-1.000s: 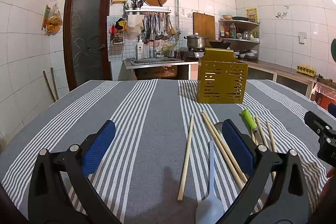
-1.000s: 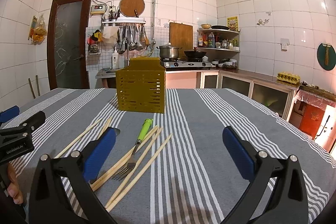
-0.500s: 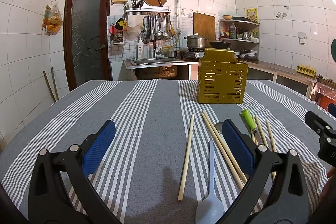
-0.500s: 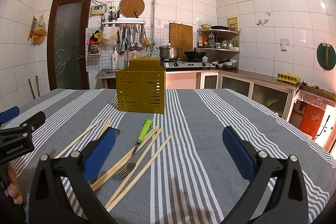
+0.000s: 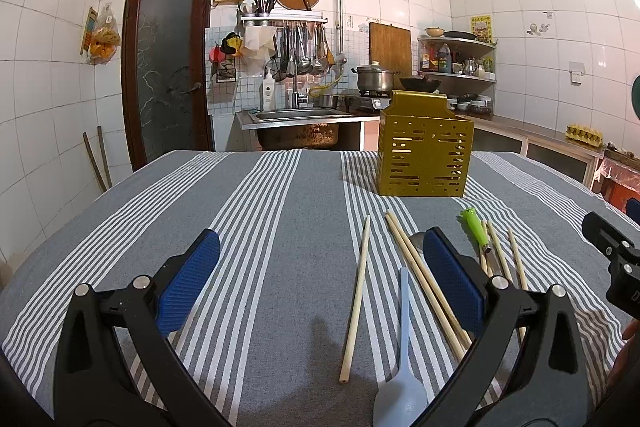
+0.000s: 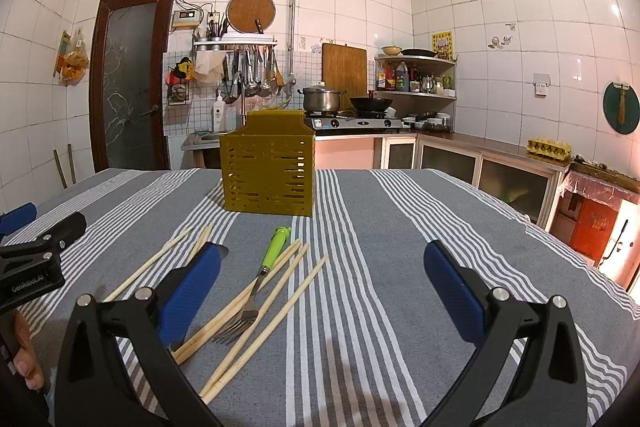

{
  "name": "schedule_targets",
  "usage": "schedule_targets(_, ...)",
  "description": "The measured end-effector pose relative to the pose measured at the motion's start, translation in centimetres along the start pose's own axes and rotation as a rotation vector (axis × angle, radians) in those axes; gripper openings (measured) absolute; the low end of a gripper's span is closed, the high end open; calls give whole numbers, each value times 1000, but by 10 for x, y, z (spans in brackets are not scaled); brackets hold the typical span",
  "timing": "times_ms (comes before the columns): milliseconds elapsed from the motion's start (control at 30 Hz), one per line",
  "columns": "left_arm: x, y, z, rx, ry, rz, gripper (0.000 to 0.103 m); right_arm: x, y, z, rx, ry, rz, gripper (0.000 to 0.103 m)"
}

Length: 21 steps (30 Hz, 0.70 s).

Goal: Organize utensils

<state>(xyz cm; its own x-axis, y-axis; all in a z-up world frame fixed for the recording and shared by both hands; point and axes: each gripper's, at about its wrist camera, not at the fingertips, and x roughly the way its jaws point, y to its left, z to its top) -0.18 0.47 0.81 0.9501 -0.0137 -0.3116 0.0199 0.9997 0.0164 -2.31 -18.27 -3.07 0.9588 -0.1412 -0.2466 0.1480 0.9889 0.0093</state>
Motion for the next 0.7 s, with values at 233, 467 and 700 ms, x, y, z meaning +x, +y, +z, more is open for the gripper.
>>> schedule_targets(233,1,0,-1,3,-3,-1,98,0,2,1,5,6,-5,99)
schedule_targets(467,1,0,-1,3,-2,-1,98,2,3,0,4,10,-6,99)
schedule_targets(700,1,0,-1,3,-2,-1,98,2,3,-1,4,9,-6,99)
